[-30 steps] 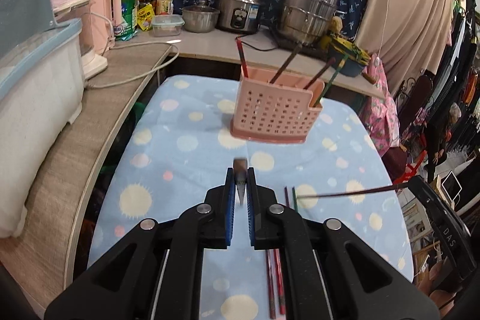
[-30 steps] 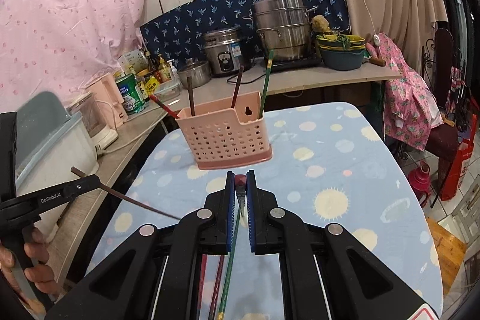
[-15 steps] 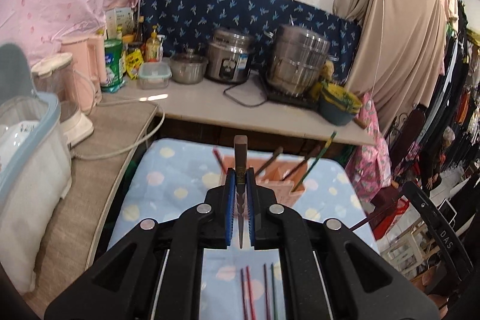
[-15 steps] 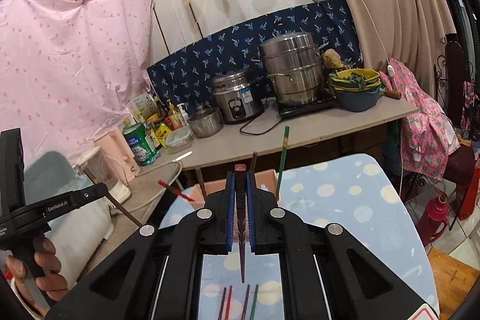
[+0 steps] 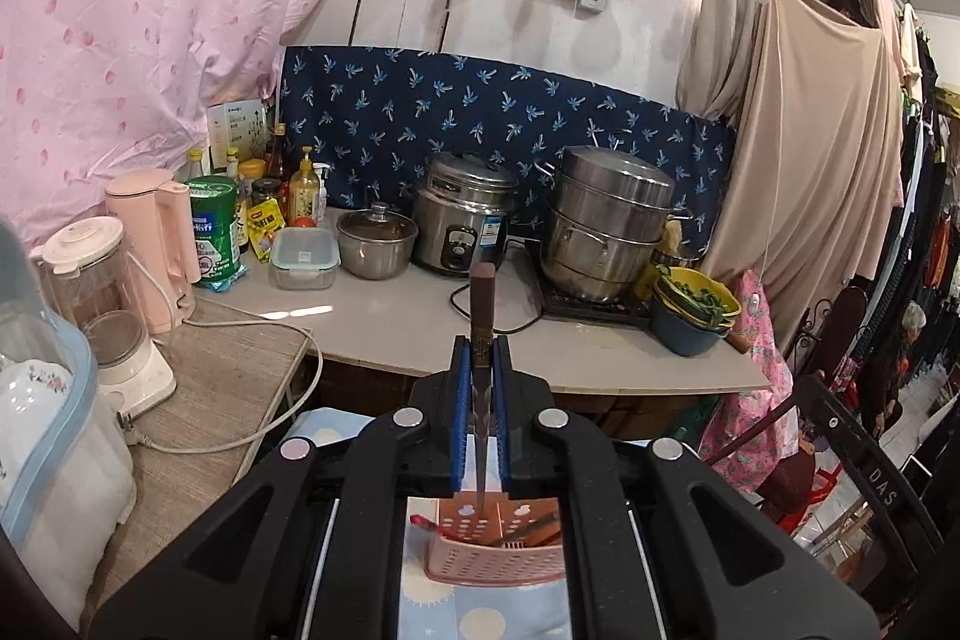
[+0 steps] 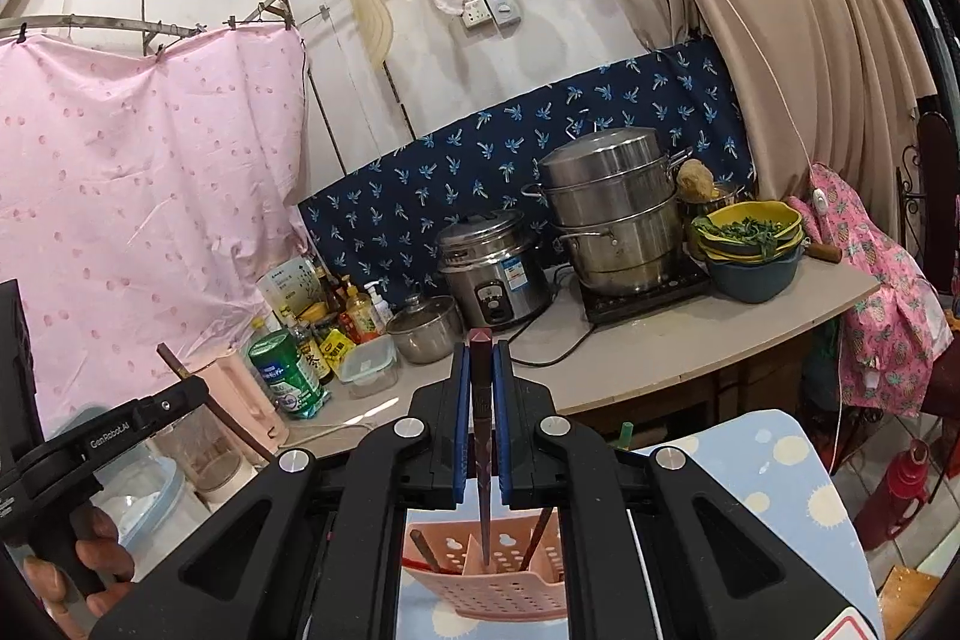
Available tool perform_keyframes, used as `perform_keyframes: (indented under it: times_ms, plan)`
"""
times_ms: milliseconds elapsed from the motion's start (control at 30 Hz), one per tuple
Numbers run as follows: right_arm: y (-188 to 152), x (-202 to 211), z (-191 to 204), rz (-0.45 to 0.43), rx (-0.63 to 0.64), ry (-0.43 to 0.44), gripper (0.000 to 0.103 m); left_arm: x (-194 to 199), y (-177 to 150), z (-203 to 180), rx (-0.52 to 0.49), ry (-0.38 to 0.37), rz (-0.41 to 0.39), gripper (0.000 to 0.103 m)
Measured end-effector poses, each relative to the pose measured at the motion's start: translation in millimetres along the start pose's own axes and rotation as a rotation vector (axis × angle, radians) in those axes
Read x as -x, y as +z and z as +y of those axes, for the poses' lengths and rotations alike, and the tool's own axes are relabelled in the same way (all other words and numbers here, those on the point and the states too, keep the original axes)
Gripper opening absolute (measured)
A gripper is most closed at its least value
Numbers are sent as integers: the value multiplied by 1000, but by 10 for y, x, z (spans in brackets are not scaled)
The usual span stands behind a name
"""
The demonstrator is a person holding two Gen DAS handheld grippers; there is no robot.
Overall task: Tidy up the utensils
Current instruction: 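Lift both brown chopsticks up into the pink basket and open both tools, then withdraw both open tools from the basket back to the remaining chopsticks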
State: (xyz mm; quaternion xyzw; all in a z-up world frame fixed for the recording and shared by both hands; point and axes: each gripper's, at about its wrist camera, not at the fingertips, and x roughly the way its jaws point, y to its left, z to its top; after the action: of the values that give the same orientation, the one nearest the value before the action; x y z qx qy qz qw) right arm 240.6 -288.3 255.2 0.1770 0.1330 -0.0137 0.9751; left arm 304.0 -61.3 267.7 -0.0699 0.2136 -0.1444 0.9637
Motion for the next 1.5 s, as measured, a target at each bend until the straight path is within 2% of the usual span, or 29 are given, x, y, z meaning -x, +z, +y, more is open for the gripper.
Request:
perform_keyframes:
  times_ms: [267, 500, 567, 600, 633, 700, 767, 900, 1067, 1500]
  plan:
    - [-322, -517, -173, 90, -2, -25, 7, -523, -230, 45, -10, 16, 77, 7]
    - [-572, -730, -311, 157, -1, -50, 7, -795, -483, 109, -4, 21, 128, 8]
    - [-600, -748, -315, 165, 4, -56, 11, -821, -519, 126, 6, 18, 136, 13]
    - [-609, -741, -311, 163, 7, -61, 13, -826, -529, 141, 12, 26, 138, 27]
    - [-614, -733, -305, 163, 10, -63, 14, -813, -536, 153, 15, 32, 132, 42]
    - [-609, -685, -299, 158, 7, -60, 19, -760, -549, 161, 13, 47, 112, 49]
    - [-598, -622, -282, 148, 9, -57, 25, -728, -558, 173, 5, 50, 113, 50]
    - [-582, -491, -221, 133, 26, -53, 28, -615, -589, 202, 0, 53, 114, 51]
    - [-649, -263, -125, 124, 57, -56, 37, -427, -677, 199, -18, 60, 115, 51]
    - [-1319, 353, 129, 192, 161, -69, 41, 72, -1214, 236, -73, 100, 160, 51]
